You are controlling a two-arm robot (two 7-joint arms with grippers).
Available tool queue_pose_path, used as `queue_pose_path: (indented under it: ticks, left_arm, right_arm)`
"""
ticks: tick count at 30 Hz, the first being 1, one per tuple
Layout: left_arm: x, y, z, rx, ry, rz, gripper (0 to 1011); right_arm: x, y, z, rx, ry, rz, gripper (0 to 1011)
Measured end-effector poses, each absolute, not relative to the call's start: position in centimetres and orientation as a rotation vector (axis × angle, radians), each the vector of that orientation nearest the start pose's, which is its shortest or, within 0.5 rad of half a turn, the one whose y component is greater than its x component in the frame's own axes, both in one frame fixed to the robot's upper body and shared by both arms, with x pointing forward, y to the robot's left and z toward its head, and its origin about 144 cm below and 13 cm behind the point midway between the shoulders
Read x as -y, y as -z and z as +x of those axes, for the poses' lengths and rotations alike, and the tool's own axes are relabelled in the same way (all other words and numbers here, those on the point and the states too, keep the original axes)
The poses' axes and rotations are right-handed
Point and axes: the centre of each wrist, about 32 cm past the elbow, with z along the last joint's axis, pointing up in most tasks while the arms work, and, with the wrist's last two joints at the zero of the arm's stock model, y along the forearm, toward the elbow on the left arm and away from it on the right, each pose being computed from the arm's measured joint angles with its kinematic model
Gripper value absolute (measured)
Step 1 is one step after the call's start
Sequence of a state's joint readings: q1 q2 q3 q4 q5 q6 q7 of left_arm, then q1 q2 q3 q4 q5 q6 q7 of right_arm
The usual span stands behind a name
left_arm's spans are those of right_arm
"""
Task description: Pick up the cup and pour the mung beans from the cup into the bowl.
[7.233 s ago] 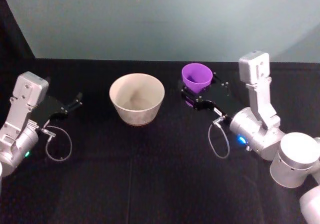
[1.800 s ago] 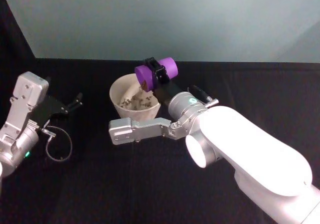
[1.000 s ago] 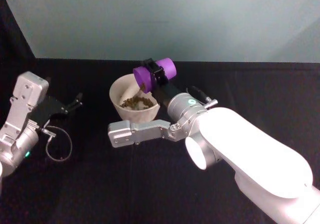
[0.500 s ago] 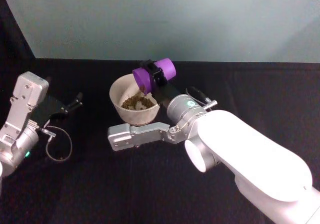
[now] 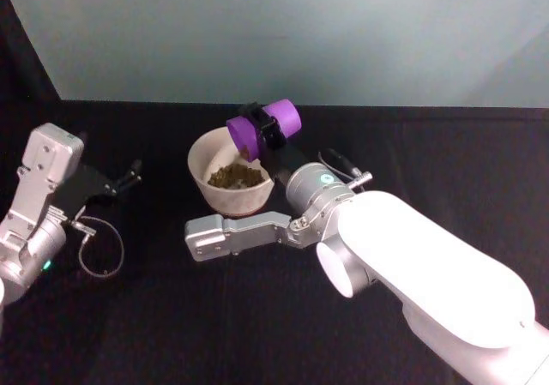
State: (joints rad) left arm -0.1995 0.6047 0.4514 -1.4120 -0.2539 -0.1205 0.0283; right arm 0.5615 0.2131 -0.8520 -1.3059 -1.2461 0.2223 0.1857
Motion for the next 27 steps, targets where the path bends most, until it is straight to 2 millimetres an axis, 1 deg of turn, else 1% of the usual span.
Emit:
queue_pose_path:
  ticks: [27]
  left_arm:
    - [-30.97,-113.98,48.86,0.285,-1.248,0.304,1000]
  right_arm:
    - [7.77,-119.39,53.32,1.514,0.670,-1.065,734]
